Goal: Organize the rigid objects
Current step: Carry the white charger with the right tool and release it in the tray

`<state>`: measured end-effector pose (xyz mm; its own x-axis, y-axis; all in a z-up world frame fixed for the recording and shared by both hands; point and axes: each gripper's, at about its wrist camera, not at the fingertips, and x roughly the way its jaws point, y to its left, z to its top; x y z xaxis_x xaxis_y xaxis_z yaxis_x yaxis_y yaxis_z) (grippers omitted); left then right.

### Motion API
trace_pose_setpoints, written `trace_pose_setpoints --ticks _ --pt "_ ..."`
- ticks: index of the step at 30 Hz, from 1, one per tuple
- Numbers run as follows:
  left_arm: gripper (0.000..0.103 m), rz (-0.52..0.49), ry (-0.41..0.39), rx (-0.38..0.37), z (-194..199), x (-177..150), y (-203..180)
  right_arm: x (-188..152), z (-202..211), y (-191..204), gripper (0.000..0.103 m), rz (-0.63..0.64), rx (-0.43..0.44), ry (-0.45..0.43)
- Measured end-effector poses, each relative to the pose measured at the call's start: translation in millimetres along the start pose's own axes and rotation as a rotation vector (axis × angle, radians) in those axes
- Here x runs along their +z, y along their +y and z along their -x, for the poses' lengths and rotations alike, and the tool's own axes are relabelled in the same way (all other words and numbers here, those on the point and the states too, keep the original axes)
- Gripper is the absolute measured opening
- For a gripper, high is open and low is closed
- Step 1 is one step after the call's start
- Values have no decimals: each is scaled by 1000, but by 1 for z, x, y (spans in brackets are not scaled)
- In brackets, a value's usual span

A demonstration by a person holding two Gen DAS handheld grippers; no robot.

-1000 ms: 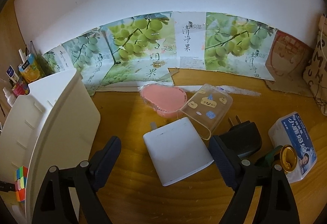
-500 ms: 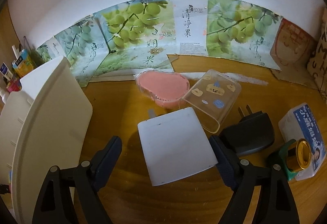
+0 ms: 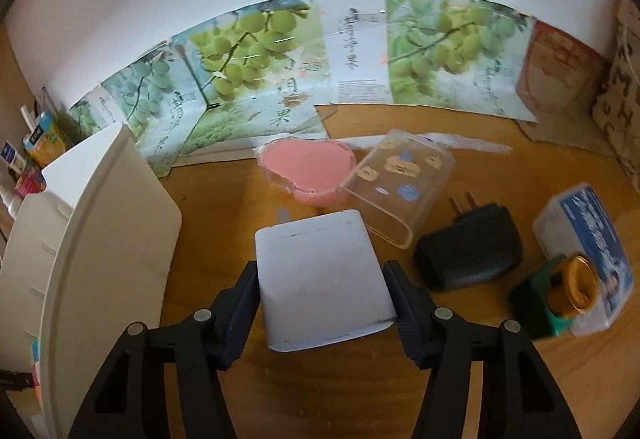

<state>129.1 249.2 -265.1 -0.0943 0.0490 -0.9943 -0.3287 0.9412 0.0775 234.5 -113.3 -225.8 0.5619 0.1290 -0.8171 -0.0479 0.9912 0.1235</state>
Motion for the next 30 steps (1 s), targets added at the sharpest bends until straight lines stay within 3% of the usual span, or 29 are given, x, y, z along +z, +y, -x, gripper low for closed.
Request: trace_pose_setpoints --ticks 15,21,30 --pt "22 -235 10 -62 4 -20 -9 -43 81 5 56 -185 -81 -18" --pt "21 -380 5 -68 6 -31 -18 -67 120 29 56 -220 -97 -67" --pt "15 -569 -14 -62 4 -46 -37 -91 177 69 56 -262 -110 -219"
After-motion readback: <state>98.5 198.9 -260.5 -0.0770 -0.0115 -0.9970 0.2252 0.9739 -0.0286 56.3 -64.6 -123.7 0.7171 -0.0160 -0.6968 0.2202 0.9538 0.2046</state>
